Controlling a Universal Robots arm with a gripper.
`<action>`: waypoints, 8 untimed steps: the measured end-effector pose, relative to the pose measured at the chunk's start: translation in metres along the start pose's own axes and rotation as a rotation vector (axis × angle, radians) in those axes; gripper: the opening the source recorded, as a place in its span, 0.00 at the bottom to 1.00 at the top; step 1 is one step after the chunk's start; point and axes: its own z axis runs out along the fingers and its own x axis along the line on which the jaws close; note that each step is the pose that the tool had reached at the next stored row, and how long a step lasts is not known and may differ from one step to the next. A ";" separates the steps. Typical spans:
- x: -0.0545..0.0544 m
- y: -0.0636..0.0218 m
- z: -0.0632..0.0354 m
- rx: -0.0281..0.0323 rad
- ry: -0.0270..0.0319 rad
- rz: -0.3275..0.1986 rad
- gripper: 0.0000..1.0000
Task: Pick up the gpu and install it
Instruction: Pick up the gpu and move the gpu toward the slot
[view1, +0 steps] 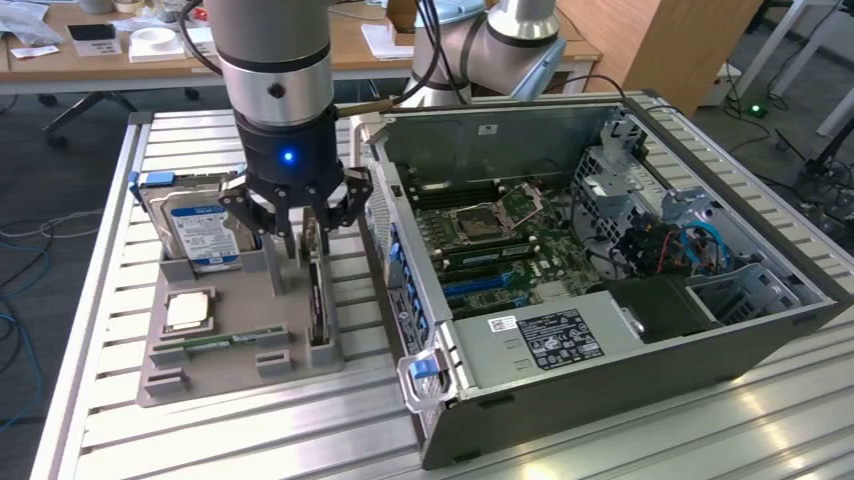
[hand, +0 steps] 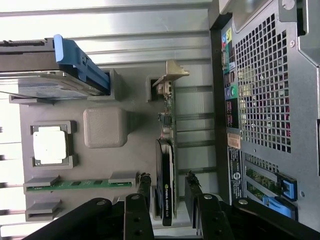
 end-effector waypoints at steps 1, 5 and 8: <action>0.000 0.0000 0.0008 -0.0001 0.0000 0.000 0.42; 0.000 -0.0001 0.0013 0.0002 0.0002 0.000 0.42; 0.000 -0.0001 0.0015 0.0000 0.0000 0.000 0.42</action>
